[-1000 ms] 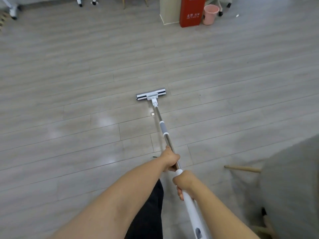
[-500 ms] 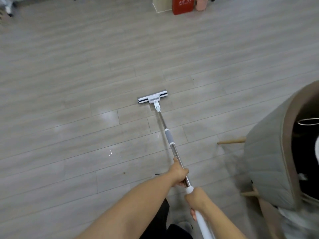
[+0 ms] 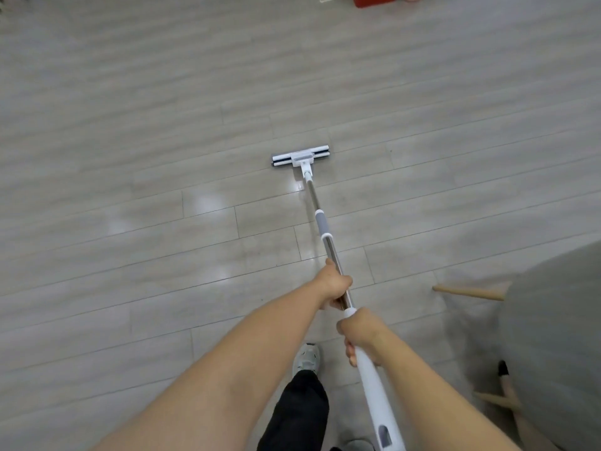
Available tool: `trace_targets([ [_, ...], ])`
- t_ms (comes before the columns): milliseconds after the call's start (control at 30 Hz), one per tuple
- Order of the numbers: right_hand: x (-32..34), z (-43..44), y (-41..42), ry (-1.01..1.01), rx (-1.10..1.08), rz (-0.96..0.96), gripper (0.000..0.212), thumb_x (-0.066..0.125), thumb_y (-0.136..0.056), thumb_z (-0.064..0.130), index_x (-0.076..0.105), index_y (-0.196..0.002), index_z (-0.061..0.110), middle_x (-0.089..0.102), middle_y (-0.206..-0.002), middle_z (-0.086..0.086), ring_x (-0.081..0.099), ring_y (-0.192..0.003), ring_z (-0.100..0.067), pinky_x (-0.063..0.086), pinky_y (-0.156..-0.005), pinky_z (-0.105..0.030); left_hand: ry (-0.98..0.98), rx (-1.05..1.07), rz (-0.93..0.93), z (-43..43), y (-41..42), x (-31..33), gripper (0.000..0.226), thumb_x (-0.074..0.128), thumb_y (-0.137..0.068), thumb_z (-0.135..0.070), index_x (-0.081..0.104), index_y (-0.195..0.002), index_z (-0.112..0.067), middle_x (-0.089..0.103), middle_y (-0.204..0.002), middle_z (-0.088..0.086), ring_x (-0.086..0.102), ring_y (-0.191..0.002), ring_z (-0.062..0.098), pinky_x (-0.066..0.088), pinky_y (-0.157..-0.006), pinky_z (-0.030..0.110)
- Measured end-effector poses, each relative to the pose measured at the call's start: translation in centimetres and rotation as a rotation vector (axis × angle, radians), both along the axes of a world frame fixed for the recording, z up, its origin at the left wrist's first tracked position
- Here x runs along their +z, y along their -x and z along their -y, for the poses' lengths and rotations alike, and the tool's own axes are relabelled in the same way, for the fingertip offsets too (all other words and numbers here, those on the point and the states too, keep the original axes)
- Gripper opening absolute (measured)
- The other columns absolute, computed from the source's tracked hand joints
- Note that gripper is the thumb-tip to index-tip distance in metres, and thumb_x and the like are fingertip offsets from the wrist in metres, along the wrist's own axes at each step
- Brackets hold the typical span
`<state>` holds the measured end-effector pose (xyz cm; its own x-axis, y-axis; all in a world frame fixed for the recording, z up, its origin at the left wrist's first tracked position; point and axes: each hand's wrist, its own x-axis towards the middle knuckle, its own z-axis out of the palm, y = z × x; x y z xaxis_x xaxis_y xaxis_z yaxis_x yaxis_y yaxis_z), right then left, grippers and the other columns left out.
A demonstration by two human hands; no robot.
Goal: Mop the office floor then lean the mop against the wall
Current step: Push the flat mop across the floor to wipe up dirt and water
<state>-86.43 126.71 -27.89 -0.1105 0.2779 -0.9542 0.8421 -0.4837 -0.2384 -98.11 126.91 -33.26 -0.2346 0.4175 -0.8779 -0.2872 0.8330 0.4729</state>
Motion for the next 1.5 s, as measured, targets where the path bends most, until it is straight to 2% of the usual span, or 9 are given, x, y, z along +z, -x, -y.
trace_targets([
  [267,-0.4,-2.9,4.3,-0.018,0.025,0.012,0.010,0.046,-0.089,-0.001,0.053,-0.097,-0.002,0.050,-0.052,-0.011,0.045,-0.039,-0.022,0.047,-0.049,-0.032,-0.007,0.012,0.030,-3.0,4.2,-0.6,0.043,0.051,-0.097,-0.009,0.030,-0.134,-0.014,0.058,-0.098,0.016,0.064,-0.072,0.028,0.062,-0.067,0.049],
  [533,-3.0,1.2,-1.1,-0.025,0.047,0.019,0.014,0.047,-0.087,0.001,0.052,-0.101,-0.001,0.049,-0.046,-0.010,0.045,-0.039,-0.023,0.046,-0.053,-0.034,0.002,0.014,0.017,1.0,-1.1,-1.7,0.079,0.050,-0.099,-0.014,-0.001,-0.158,-0.032,0.060,-0.098,0.011,0.064,-0.076,0.024,0.060,-0.061,0.038],
  [733,-1.6,8.4,-9.4,-0.004,0.058,0.047,0.013,0.046,-0.087,0.000,0.053,-0.098,-0.002,0.051,-0.054,-0.012,0.046,-0.042,-0.024,0.048,-0.057,-0.036,0.001,-0.026,0.016,8.5,-9.3,0.1,0.075,0.050,-0.099,-0.016,0.004,-0.156,-0.032,0.061,-0.102,0.012,0.066,-0.080,0.025,0.062,-0.066,0.039],
  [867,1.7,13.8,-16.9,0.000,0.058,0.056,0.009,0.045,-0.091,0.000,0.051,-0.096,-0.001,0.049,-0.056,-0.011,0.043,-0.040,-0.021,0.044,-0.048,-0.029,0.006,-0.059,0.008,14.4,-16.7,3.1,0.060,0.049,-0.100,-0.015,0.016,-0.150,-0.024,0.058,-0.094,0.010,0.064,-0.071,0.022,0.055,-0.047,0.031],
  [1000,4.8,18.6,-23.7,0.013,0.086,0.078,0.021,0.044,-0.092,0.000,0.049,-0.112,-0.001,0.047,-0.047,-0.009,0.042,-0.034,-0.019,0.042,-0.043,-0.025,0.007,-0.045,0.038,19.4,-23.6,5.4,0.042,0.051,-0.098,-0.014,0.027,-0.132,-0.019,0.062,-0.104,0.016,0.066,-0.074,0.024,0.063,-0.065,0.042],
  [1133,7.6,21.8,-28.8,0.051,0.114,0.097,0.040,0.043,-0.092,0.001,0.045,-0.131,0.001,0.048,-0.046,-0.009,0.044,-0.036,-0.020,0.044,-0.044,-0.026,-0.011,-0.010,0.094,23.2,-28.8,7.6,0.045,0.050,-0.097,-0.012,0.028,-0.135,-0.017,0.062,-0.102,0.014,0.067,-0.079,0.025,0.063,-0.073,0.044],
  [1267,10.2,22.6,-30.6,0.041,0.198,0.099,0.041,0.044,-0.093,0.003,0.042,-0.134,0.001,0.051,-0.047,-0.011,0.049,-0.038,-0.023,0.048,-0.048,-0.030,-0.042,-0.005,0.121,24.3,-31.0,9.5,0.037,0.051,-0.097,-0.010,0.032,-0.129,-0.014,0.059,-0.099,0.014,0.066,-0.080,0.025,0.062,-0.075,0.044],
  [1367,11.1,22.4,-30.2,0.037,0.283,0.106,0.045,0.042,-0.093,0.004,0.038,-0.137,0.002,0.053,-0.050,-0.013,0.051,-0.044,-0.024,0.051,-0.055,-0.033,-0.042,-0.013,0.096,24.0,-31.0,10.7,0.030,0.052,-0.098,-0.010,0.037,-0.124,-0.008,0.058,-0.092,0.014,0.064,-0.074,0.023,0.060,-0.062,0.037],
  [1500,11.8,21.9,-28.9,0.005,0.371,0.135,0.025,0.042,-0.098,0.010,0.052,-0.118,-0.001,0.057,-0.055,-0.011,0.054,-0.052,-0.024,0.051,-0.060,-0.033,-0.019,-0.014,0.066,23.0,-30.2,10.2,0.018,0.054,-0.096,-0.009,0.047,-0.111,-0.001,0.059,-0.086,0.014,0.064,-0.071,0.023,0.060,-0.060,0.036],
])
